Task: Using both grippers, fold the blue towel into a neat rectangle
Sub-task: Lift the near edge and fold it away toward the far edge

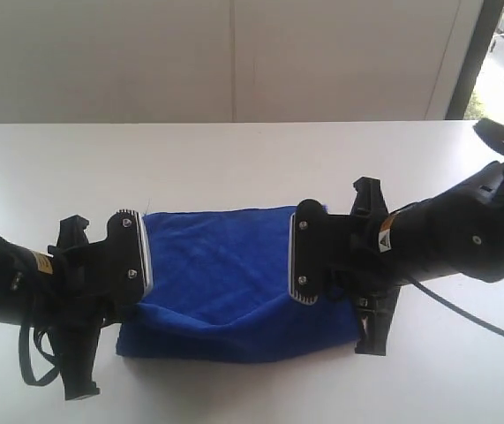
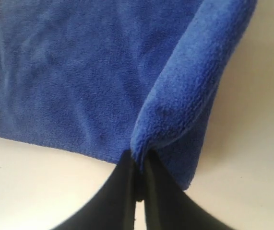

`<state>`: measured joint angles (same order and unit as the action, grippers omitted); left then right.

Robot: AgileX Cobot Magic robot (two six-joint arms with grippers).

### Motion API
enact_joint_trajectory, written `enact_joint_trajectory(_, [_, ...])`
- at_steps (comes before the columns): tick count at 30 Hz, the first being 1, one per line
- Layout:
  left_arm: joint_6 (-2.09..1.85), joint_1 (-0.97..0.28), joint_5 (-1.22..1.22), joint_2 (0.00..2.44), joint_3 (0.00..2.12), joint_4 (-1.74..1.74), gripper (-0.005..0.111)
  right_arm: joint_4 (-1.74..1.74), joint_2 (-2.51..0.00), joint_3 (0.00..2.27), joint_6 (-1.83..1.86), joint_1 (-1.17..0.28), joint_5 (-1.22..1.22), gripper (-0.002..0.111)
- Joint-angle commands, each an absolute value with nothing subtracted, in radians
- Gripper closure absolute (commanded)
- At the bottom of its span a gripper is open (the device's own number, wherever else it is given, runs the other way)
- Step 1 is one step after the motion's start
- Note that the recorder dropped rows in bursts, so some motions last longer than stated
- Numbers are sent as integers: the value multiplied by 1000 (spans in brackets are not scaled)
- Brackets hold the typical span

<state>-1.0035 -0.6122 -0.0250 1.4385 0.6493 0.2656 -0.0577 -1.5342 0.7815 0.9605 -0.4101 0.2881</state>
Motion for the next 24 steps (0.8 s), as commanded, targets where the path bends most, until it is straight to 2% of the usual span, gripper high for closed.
enact_joint_trajectory(1, [-995,-591,-8,1431,641,273,107,-64,-1559,807,932,-399,264,108])
enact_joint_trajectory(13, [-1001,-579,159,1470,645,273,107,-62,-1563,818,908,-325,156,108])
enact_joint_trajectory(24, [-1009,-579,177,1578,750,273,107,-60,-1640,876,901,-295,126,108])
